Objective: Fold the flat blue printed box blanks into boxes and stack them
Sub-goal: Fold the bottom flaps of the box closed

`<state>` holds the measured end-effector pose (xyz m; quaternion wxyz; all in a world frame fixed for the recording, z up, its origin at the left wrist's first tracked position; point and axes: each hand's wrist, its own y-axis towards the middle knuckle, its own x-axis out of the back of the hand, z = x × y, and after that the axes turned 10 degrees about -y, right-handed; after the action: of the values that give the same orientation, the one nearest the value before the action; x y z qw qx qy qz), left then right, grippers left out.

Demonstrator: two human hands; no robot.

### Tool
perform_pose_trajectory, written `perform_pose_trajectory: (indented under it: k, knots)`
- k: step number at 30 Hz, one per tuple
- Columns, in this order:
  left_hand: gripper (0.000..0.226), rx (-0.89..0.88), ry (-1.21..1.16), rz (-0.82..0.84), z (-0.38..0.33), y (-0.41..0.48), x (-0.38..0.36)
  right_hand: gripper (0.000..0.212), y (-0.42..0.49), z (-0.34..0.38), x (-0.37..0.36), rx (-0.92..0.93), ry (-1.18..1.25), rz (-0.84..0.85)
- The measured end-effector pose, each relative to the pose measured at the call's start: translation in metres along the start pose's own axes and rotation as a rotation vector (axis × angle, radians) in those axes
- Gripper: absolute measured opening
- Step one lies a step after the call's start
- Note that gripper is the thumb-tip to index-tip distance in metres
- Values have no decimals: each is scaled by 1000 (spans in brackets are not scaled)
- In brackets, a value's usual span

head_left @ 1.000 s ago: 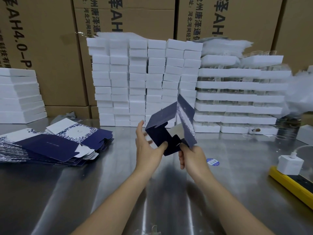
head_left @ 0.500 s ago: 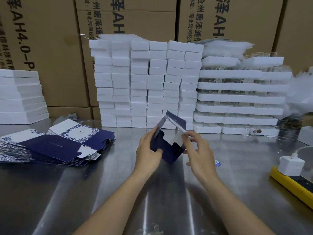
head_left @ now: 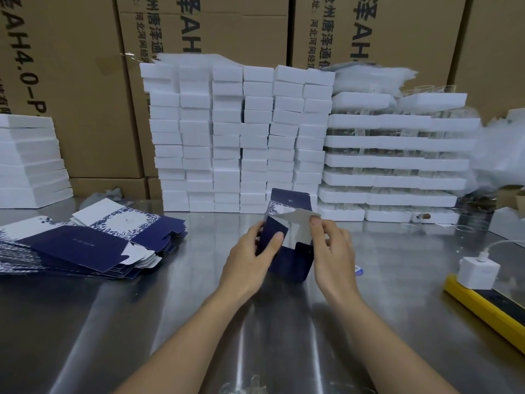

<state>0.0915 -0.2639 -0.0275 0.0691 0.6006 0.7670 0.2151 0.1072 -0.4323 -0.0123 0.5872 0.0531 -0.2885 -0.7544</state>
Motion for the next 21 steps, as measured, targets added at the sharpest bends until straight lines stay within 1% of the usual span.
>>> perform_pose_trajectory:
  k: [2, 4, 5, 6, 8, 10, 13, 15, 16, 17, 20, 21]
  knots:
    - [59, -44, 156, -86, 2, 1, 1, 43, 1, -1, -2, 25, 20, -17]
    - [50, -44, 233, -206, 3, 3, 4, 36, 2, -1, -5, 84, 46, -27]
    - [45, -42, 237, -260, 3, 4, 5, 38, 1, 0, -6, 129, 62, -17]
    - [42, -33, 211, -300, 2, 6, 7, 45, 0, 0, -7, 174, 73, 5]
    - [38, 33, 76, -358, 1, 10, 10, 67, -3, 0, -10, 229, 70, 64]
    - [31, 158, -160, -410, -2, 11, 13, 86, -6, -1, -13, 241, 22, 93]
    - [20, 321, -603, -435, -7, 9, 13, 99, -6, -2, -13, 240, -107, 74]
    - [19, 366, -797, -433, -12, 9, 14, 104, -4, -3, -12, 158, -130, 92]
    - [21, 380, -877, -425, -15, 9, 15, 105, -4, -3, -12, 93, -111, 123]
    - [24, 392, -948, -413, -17, 9, 15, 102, -4, -3, -12, 28, -95, 167]
    - [33, 423, -1095, -335, -20, 10, 11, 77, -5, 0, -15, -90, -118, 314]
    - [36, 431, -1109, -298, -19, 10, 8, 74, -5, 0, -16, -105, -82, 349]
